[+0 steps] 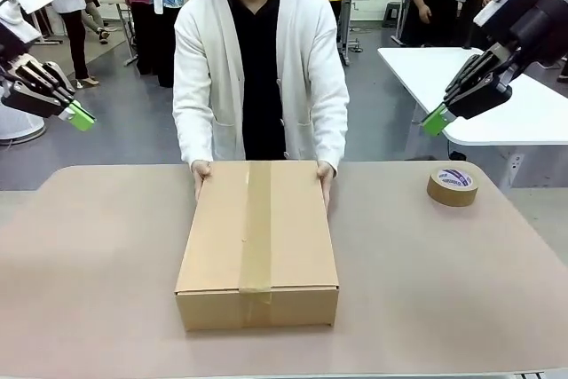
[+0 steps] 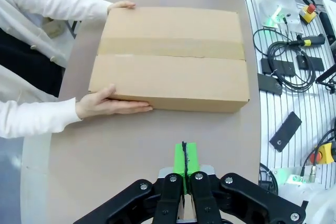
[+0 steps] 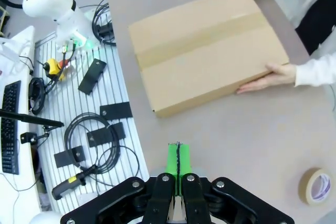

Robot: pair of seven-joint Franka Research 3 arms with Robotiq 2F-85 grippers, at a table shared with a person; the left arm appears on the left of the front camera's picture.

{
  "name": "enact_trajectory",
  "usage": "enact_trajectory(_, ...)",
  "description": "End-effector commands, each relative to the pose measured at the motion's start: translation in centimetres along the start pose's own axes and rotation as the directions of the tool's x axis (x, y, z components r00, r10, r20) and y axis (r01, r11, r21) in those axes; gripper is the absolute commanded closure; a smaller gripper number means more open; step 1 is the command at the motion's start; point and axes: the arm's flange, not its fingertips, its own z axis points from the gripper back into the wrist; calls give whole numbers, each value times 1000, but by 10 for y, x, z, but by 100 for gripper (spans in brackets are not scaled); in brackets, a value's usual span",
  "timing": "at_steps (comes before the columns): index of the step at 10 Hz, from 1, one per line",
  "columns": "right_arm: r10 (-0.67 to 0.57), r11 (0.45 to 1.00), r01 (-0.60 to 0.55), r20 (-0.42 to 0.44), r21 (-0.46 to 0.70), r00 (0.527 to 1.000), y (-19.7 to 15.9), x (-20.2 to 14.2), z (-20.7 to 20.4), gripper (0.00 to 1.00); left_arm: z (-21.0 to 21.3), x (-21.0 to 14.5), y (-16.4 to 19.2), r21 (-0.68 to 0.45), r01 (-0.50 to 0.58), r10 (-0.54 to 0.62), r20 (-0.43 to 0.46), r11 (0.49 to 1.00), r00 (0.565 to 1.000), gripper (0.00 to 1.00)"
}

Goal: Wrap the clocks to prevent damage.
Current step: After the human seals the box with tape, release both hands from the side flaps of the Package Box.

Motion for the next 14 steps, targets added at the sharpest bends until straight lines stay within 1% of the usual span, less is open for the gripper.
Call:
enact_trajectory(1, -16, 1000, 16, -30, -10, 999, -2, 5, 0, 99, 0, 4, 2, 11, -12, 12, -21, 1000, 1000, 100)
enact_trajectory(9, -16, 1000, 16, -30, -10, 999, -2, 5, 0, 99, 0, 4, 2, 11, -12, 12, -21, 1000, 1000, 100)
enact_trajectory(10, 4, 1000, -4, -11, -1, 1000, 0, 0, -1, 75, -1, 1, 0, -1, 2, -2, 0, 1000, 1000, 80)
enact_trajectory(11, 49, 998, -49, -8, -43, 999, 7, -5, 2, 41, 2, 1, -2, 16, -2, 2, 11, 1000, 1000, 40)
enact_trajectory(12, 25, 999, -25, 4, -30, 1000, 7, -8, 2, 17, 2, 2, -3, 30, -10, 10, -4, 999, 1000, 20)
enact_trajectory(13, 18, 999, -18, 6, -38, 1000, 6, -9, 2, 0, -1, 3, -3, 34, -2, 3, -22, 999, 1000, 0)
enact_trajectory(14, 14, 999, -14, 1, -35, 1000, 7, -12, -1, 0, -6, 1, -6, 37, -11, 12, -21, 999, 1000, 0)
